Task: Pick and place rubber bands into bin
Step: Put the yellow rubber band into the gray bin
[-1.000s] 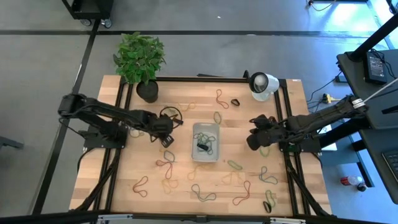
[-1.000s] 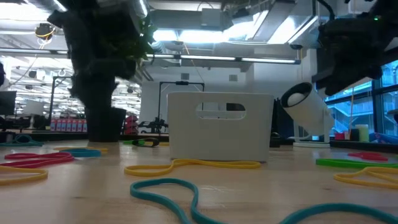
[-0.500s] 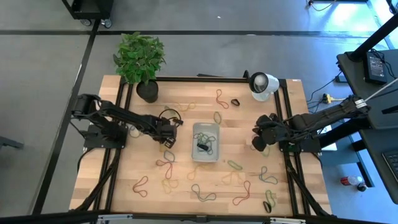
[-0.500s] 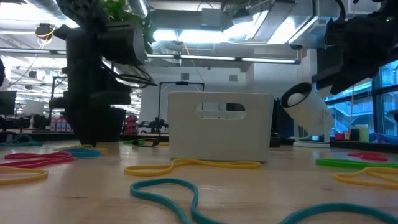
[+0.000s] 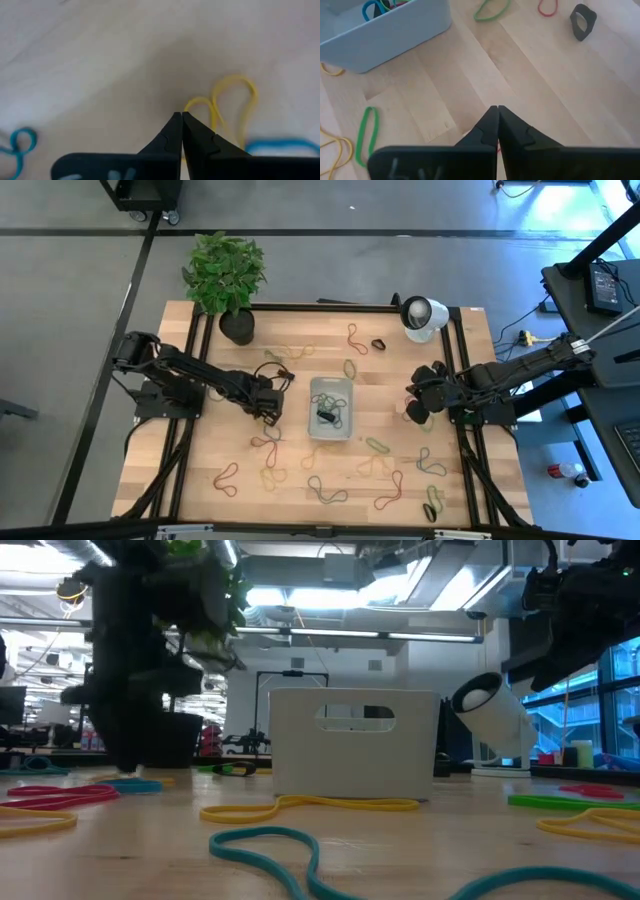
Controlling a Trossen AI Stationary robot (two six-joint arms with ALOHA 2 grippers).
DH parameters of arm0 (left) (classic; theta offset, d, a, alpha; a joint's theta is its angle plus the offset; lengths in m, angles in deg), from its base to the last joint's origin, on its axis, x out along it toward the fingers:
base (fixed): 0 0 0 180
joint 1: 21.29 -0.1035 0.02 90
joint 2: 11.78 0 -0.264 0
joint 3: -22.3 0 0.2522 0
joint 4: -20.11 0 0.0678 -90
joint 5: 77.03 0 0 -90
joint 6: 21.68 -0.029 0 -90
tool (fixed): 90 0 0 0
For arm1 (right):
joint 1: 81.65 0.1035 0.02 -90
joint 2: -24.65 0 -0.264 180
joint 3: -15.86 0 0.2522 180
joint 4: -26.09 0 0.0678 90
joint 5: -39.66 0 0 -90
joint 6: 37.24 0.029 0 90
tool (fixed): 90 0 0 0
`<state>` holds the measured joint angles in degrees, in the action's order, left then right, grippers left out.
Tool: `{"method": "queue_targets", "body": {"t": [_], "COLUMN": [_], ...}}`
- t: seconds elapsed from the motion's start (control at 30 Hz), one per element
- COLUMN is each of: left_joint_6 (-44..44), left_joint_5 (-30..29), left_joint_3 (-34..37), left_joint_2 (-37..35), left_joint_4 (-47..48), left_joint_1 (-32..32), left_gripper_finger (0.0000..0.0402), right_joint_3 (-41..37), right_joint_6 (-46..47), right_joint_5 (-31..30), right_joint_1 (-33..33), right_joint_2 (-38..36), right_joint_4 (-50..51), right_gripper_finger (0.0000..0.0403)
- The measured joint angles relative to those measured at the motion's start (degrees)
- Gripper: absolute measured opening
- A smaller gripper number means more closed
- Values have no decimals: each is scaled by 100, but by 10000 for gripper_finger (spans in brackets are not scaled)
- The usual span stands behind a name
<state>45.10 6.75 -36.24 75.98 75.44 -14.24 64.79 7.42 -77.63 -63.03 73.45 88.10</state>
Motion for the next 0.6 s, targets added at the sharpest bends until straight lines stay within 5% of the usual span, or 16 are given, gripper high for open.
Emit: {"method": "queue_targets", "body": {"t": [0.6], "left_joint_6": [-393], "left_joint_5": [-682], "left_joint_3": [-1191], "left_joint_2": [-52], "left_joint_4": [796], "left_joint_1": [301], "left_gripper_finger": [2], "right_joint_3": [2], "right_joint_6": [-3], "right_joint_5": [-4], "right_joint_1": [-1], "right_joint_2": [2], "right_joint_4": [-28], "right_gripper_finger": [12]}}
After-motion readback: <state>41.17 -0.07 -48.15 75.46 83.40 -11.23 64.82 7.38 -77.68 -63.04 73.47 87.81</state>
